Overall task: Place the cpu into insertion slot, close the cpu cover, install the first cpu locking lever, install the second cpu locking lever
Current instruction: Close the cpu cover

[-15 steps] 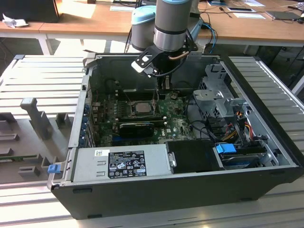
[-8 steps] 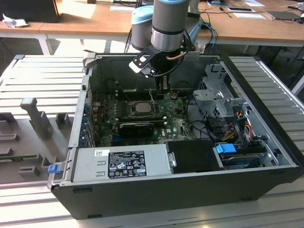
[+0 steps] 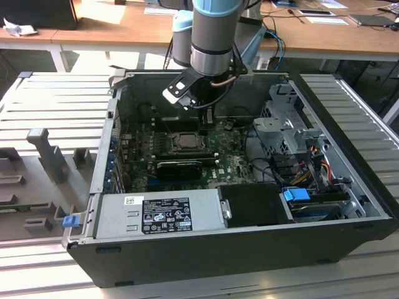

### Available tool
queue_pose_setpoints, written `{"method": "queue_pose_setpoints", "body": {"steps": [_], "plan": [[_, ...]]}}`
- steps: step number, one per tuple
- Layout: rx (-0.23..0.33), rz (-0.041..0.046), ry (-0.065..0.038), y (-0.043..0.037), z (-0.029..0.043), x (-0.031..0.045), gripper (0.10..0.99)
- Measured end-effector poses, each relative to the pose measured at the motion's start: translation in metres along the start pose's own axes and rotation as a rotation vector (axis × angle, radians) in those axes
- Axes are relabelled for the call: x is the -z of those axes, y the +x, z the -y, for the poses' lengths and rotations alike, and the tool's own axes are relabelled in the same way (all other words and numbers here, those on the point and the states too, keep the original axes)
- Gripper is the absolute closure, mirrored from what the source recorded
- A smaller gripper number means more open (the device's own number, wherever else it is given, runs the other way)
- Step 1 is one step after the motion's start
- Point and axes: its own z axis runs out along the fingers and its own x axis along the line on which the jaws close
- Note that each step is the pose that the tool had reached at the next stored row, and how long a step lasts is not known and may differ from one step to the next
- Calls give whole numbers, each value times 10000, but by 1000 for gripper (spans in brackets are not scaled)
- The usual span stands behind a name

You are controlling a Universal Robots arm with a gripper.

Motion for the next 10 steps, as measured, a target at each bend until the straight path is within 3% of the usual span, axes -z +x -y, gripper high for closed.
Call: {"method": "queue_pose_setpoints", "body": {"steps": [3, 4, 10], "plan": [[-1, -1, -4, 3, 139, 0, 980], [-2, 0, -7, 5, 215, 1, 980], [-1, -1, -6, 7, 313, 1, 980]]}}
